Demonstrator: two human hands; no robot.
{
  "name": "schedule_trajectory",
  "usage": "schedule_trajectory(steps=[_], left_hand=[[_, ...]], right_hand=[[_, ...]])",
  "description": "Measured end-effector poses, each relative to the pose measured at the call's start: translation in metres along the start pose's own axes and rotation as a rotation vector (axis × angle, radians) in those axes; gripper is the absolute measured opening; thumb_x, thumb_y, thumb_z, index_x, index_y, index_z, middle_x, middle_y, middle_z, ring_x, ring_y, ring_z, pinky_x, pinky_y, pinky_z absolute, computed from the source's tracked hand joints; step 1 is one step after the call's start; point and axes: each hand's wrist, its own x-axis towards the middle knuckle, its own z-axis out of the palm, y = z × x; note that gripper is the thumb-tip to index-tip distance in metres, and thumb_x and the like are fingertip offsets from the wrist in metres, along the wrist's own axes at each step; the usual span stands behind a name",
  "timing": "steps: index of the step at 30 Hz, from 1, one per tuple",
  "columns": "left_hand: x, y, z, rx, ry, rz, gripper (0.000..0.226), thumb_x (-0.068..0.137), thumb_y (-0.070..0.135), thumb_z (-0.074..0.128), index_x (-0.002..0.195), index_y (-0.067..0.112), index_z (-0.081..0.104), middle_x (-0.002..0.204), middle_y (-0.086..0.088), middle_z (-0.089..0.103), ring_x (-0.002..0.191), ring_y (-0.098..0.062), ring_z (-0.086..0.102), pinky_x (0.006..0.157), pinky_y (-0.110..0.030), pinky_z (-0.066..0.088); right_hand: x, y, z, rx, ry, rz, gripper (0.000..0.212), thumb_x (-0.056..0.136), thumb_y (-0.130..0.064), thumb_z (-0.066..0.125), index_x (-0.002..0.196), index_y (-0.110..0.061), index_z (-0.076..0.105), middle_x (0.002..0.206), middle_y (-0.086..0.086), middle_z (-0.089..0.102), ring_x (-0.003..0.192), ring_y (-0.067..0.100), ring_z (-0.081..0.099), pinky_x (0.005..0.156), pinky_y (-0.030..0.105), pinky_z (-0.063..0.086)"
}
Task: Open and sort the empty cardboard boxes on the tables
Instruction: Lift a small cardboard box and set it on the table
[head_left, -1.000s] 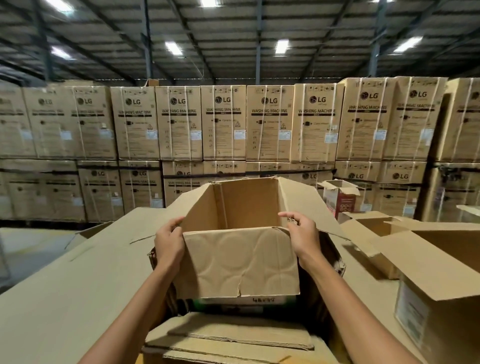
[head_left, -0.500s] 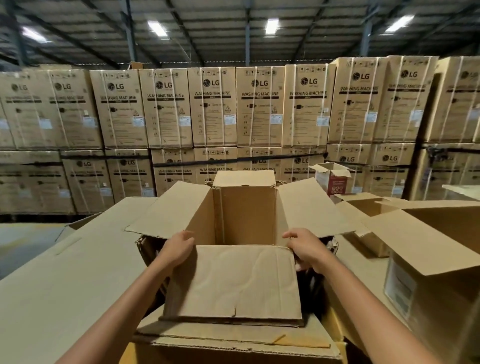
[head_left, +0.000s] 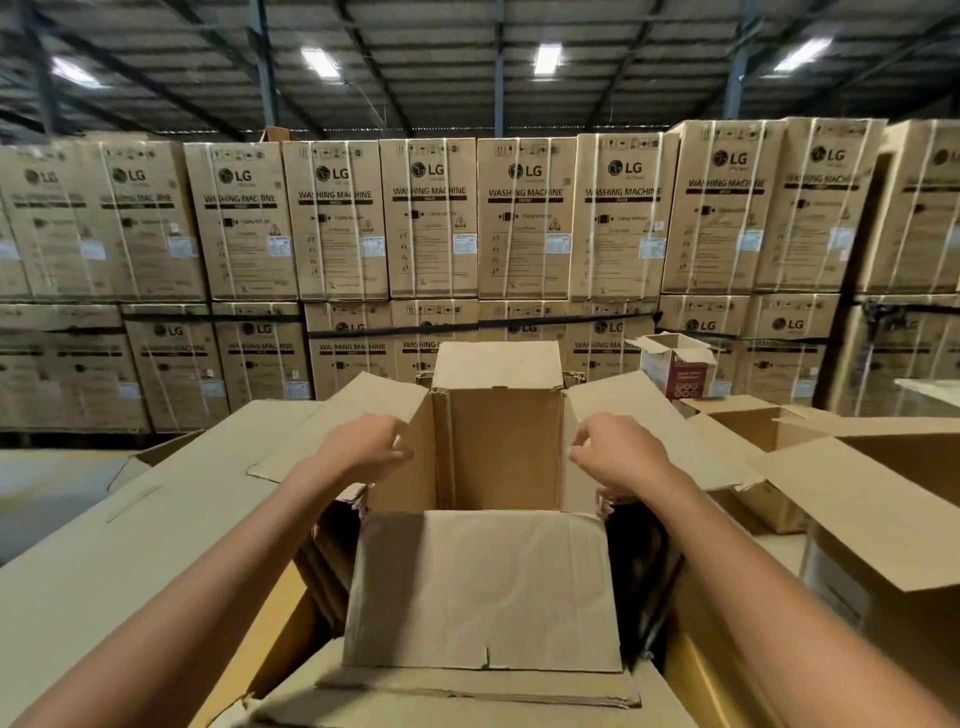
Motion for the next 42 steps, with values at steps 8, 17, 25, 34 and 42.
schedule_trajectory(steps=[8, 17, 25, 34, 42], left_hand=[[0.096, -0.021, 0.055, 0.105, -0.116, 0.012, 0.075, 0.095, 0.047, 0.056, 0.157, 0.026, 0.020, 0.164, -0.012, 0.015, 0.150, -0.033, 0.014, 0.120, -0.053, 0.022], [0.164, -0.030, 0.086, 0.215, -0.260, 0.070, 0.088, 0.093, 0.059, 0.050, 0.159, 0.030, 0.001, 0.166, -0.011, 0.003, 0.152, -0.035, 0.001, 0.117, -0.066, 0.005], [0.232, -0.036, 0.107, 0.158, -0.186, 0.073, 0.092, 0.088, 0.066, 0.051, 0.159, 0.026, 0.006, 0.166, -0.011, 0.004, 0.153, -0.030, 0.003, 0.119, -0.062, 0.005], [0.219, -0.029, 0.101, 0.055, -0.181, 0.085, 0.080, 0.093, 0.061, 0.051, 0.157, 0.023, 0.021, 0.165, -0.013, 0.012, 0.152, -0.031, 0.009, 0.120, -0.054, 0.010], [0.115, 0.001, 0.058, -0.165, -0.378, 0.186, 0.067, 0.100, 0.049, 0.048, 0.156, 0.018, 0.027, 0.164, -0.016, 0.014, 0.152, -0.032, 0.009, 0.121, -0.045, 0.014]], right_hand=[[0.079, 0.023, 0.050, -0.256, -0.130, -0.036, 0.063, 0.093, -0.039, 0.058, 0.151, -0.025, 0.036, 0.158, 0.015, 0.028, 0.147, 0.032, 0.024, 0.118, 0.049, 0.024], [0.145, 0.019, 0.089, -0.429, -0.243, -0.003, 0.075, 0.091, -0.052, 0.056, 0.156, -0.029, 0.025, 0.166, 0.018, 0.005, 0.153, 0.034, 0.005, 0.118, 0.060, 0.010], [0.208, 0.048, 0.088, -0.400, -0.155, 0.084, 0.079, 0.091, -0.047, 0.054, 0.158, -0.024, 0.018, 0.165, 0.018, 0.011, 0.153, 0.031, 0.008, 0.121, 0.055, 0.011], [0.188, 0.040, 0.087, -0.345, -0.114, 0.056, 0.060, 0.094, -0.044, 0.052, 0.150, -0.027, 0.041, 0.162, 0.015, 0.026, 0.150, 0.028, 0.021, 0.120, 0.051, 0.016], [0.084, 0.035, 0.063, -0.234, -0.223, -0.037, 0.054, 0.096, -0.054, 0.051, 0.146, -0.034, 0.046, 0.166, 0.014, 0.013, 0.154, 0.023, 0.006, 0.121, 0.046, 0.007]])
